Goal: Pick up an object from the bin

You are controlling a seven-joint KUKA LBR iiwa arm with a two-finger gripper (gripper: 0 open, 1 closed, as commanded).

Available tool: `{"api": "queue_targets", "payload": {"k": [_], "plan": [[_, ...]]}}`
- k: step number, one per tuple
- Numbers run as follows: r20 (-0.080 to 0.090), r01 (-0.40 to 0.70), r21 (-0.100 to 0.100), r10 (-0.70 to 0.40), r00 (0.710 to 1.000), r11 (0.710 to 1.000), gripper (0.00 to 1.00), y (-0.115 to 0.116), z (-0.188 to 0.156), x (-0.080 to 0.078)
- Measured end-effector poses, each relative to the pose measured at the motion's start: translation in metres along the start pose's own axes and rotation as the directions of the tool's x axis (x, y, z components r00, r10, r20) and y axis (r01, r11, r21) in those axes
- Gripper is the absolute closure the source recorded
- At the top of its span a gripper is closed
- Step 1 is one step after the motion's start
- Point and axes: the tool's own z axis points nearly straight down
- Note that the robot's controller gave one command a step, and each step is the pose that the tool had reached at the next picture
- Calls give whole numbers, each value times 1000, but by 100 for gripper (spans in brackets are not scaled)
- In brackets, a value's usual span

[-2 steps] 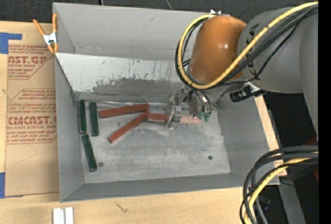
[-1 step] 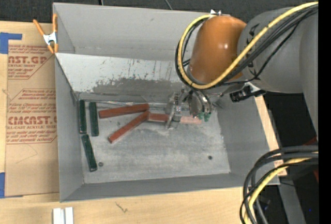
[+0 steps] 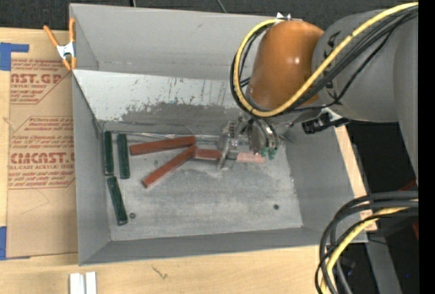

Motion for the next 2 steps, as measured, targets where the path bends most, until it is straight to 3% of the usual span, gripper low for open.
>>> {"api": "queue_targets", "payload": {"k": [2], "plan": [[0,0,0,0,1000,1000,100,0,0,0]]}}
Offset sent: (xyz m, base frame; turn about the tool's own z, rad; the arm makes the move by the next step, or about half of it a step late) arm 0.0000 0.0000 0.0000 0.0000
